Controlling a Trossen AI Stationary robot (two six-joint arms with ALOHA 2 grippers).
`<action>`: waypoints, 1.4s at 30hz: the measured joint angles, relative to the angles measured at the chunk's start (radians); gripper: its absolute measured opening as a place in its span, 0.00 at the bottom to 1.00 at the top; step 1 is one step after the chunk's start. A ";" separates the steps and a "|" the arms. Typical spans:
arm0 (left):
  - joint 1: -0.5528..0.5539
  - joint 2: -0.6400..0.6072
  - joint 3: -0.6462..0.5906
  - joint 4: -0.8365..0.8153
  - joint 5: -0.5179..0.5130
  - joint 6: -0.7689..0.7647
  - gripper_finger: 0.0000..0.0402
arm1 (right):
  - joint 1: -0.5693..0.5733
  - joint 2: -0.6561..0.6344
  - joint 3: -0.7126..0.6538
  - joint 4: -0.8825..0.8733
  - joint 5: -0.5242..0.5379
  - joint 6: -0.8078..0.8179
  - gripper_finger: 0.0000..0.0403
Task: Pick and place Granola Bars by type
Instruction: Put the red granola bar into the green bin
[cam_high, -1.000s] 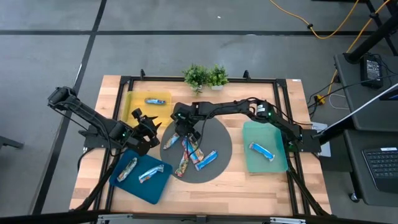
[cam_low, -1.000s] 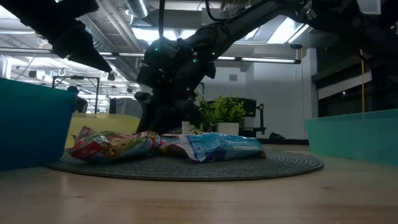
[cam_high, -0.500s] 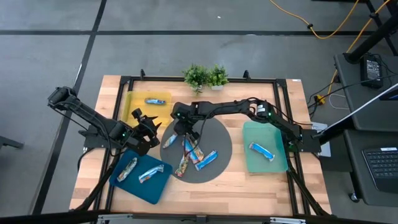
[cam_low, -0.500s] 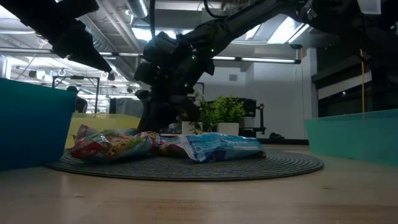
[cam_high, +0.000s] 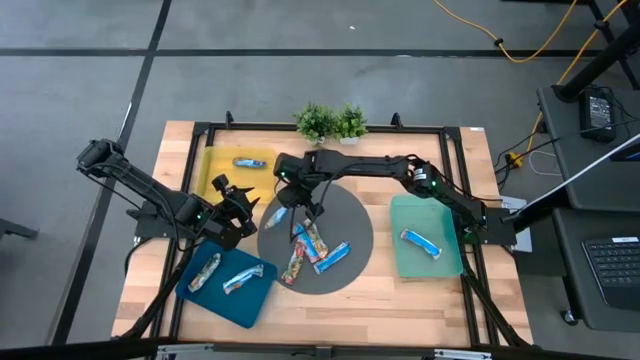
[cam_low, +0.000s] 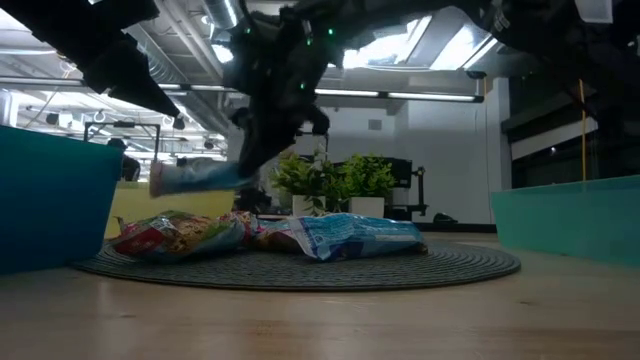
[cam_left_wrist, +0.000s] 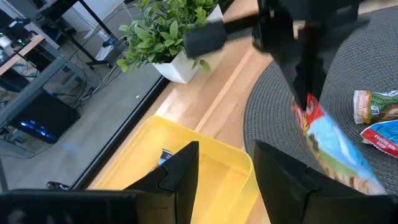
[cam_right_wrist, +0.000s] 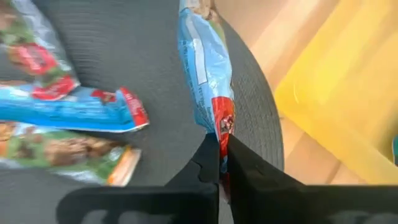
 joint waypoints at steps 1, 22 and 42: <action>0.000 0.000 0.000 0.000 0.001 0.000 0.36 | 0.000 0.000 0.021 -0.032 0.000 0.004 0.03; -0.001 0.000 0.000 -0.002 0.011 0.037 0.36 | -0.037 -0.213 0.122 -0.497 0.220 0.289 0.03; -0.002 0.000 0.000 -0.005 0.014 0.055 0.36 | 0.098 -0.989 -0.498 -0.527 0.626 0.903 0.03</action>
